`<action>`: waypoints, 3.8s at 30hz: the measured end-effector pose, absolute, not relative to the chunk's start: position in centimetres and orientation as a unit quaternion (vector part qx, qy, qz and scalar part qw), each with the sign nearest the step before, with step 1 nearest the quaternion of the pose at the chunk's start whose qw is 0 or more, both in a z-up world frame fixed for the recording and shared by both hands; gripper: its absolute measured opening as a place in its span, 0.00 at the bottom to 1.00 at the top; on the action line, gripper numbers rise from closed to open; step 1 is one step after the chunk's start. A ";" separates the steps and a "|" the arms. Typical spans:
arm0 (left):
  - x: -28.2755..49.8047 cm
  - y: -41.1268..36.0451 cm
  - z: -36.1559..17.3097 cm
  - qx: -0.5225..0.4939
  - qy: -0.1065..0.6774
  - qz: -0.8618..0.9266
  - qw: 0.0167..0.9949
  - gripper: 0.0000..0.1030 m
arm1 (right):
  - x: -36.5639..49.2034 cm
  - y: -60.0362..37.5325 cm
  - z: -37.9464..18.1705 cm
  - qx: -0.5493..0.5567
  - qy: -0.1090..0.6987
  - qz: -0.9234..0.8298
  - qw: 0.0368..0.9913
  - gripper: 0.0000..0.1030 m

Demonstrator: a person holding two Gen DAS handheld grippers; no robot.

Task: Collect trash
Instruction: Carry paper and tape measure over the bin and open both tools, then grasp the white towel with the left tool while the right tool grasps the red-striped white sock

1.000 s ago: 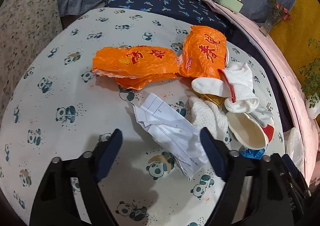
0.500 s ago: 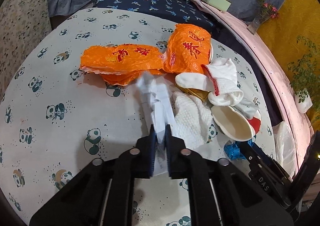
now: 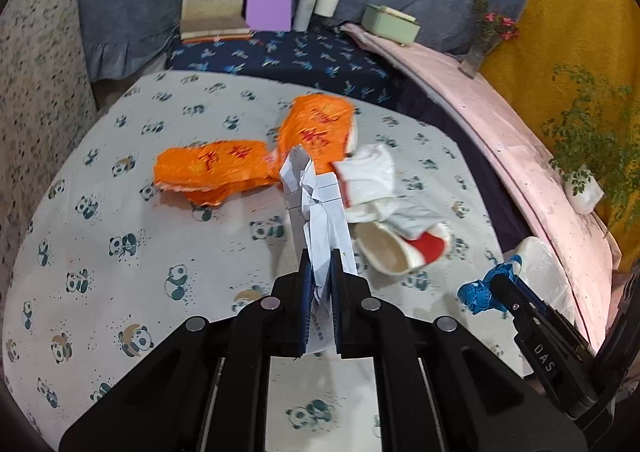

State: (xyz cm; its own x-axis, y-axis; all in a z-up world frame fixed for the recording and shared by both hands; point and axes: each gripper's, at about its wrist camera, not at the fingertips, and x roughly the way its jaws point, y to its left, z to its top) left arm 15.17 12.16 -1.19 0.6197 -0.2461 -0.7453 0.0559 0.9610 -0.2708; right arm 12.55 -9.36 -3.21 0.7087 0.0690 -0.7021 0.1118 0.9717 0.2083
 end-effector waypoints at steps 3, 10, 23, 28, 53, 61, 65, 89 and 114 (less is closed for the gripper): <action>14.3 10.1 0.4 -0.096 0.416 -0.101 0.899 0.08 | 11.3 -10.9 -1.2 0.121 0.361 -0.021 0.924 0.22; 12.3 4.1 3.2 -0.062 0.397 -0.143 0.904 0.08 | 8.0 -15.4 2.5 0.123 0.319 -0.052 0.938 0.22; 9.5 -7.7 5.1 0.006 0.382 -0.225 0.896 0.08 | 3.0 -24.0 5.0 0.134 0.280 -0.116 0.943 0.23; 9.1 -11.0 4.6 0.023 0.386 -0.247 0.889 0.08 | 1.6 -26.9 4.7 0.144 0.277 -0.140 0.940 0.23; 11.7 -22.1 1.1 0.049 0.413 -0.320 0.851 0.38 | 1.5 -35.9 0.1 0.186 0.302 -0.201 0.913 0.26; 12.3 -21.2 1.5 0.034 0.398 -0.295 0.868 0.70 | 2.2 -36.1 -0.2 0.187 0.299 -0.199 0.914 0.42; 12.5 -20.0 1.6 0.030 0.394 -0.281 0.875 0.73 | 2.4 -35.6 0.2 0.181 0.293 -0.197 0.918 0.50; 13.7 -9.0 2.8 -0.029 0.390 -0.204 0.897 0.74 | 3.9 -28.5 3.6 0.144 0.283 -0.152 0.936 0.53; 16.4 7.5 -1.3 -0.086 0.417 -0.071 0.902 0.77 | 8.4 -16.9 3.7 0.102 0.307 -0.073 0.944 0.56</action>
State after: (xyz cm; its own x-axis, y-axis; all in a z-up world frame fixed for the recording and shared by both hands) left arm 16.42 7.51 -1.32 0.6417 -0.1997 -0.7405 0.0563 0.9752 -0.2142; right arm 8.40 -16.93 3.69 0.8011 -0.0745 -0.5938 0.1994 0.9687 0.1475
